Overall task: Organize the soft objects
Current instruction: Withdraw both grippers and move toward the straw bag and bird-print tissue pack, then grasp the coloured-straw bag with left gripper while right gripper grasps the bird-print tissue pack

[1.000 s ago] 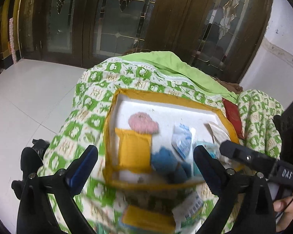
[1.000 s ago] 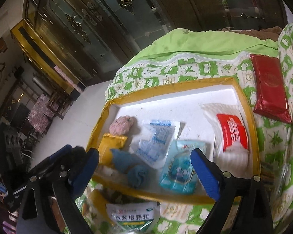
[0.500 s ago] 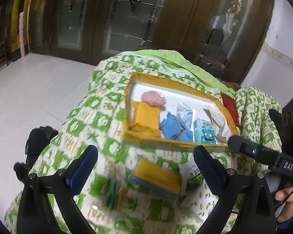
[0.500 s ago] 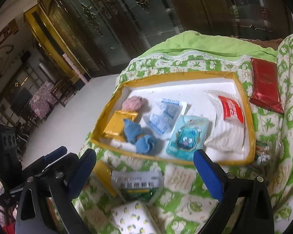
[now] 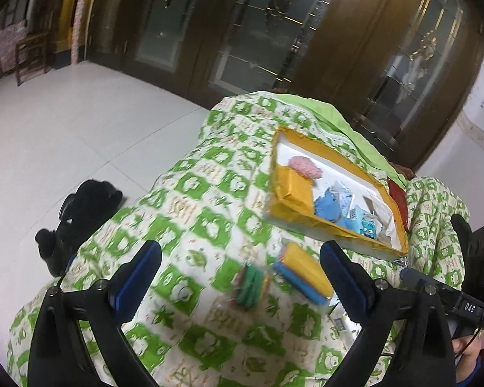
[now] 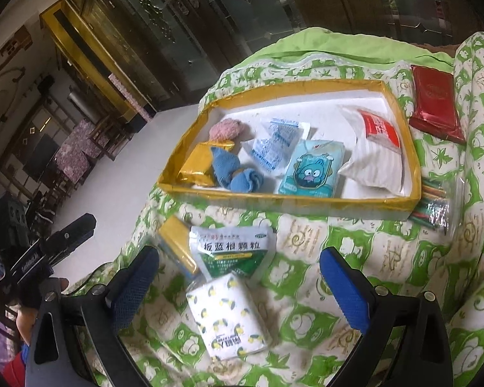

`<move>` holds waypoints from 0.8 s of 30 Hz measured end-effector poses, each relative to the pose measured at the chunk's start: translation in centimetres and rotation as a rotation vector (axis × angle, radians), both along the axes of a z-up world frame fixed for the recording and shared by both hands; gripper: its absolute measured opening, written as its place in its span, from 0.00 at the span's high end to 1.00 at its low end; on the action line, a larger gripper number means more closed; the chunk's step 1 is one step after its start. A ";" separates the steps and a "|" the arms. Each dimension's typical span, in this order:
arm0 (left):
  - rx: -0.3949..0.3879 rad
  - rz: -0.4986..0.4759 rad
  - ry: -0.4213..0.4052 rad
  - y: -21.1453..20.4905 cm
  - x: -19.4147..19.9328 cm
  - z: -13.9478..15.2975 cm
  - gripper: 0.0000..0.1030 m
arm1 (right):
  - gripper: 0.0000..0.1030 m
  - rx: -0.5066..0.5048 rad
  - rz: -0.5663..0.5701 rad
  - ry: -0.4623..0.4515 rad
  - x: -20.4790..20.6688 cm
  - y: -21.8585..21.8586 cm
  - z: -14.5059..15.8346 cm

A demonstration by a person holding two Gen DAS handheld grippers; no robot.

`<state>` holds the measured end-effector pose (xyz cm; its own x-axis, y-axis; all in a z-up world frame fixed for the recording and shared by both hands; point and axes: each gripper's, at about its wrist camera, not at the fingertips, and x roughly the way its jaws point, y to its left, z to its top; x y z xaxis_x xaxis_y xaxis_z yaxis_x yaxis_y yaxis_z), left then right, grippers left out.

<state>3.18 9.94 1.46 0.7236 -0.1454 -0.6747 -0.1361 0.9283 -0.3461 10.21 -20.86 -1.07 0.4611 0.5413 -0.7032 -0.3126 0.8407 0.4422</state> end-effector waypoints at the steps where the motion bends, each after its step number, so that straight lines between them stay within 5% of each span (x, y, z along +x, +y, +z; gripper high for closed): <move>1: 0.000 0.001 0.006 0.0 -0.1 -0.1 0.05 | 0.02 0.000 0.004 0.002 -0.1 0.0 0.0; 13: 0.185 -0.160 0.110 -4.6 0.5 -2.4 0.05 | 0.02 -0.079 0.118 0.066 -2.3 2.5 -1.9; 24: 0.180 -0.148 0.175 -4.4 1.3 -4.2 0.05 | 0.03 -0.227 0.206 0.073 -3.7 5.2 -3.4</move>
<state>4.52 5.56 -2.76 0.5737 -0.1074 -0.8120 -0.0375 0.9869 -0.1570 6.54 -15.65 -4.50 0.3022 0.4432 -0.8440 -0.4611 0.8429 0.2775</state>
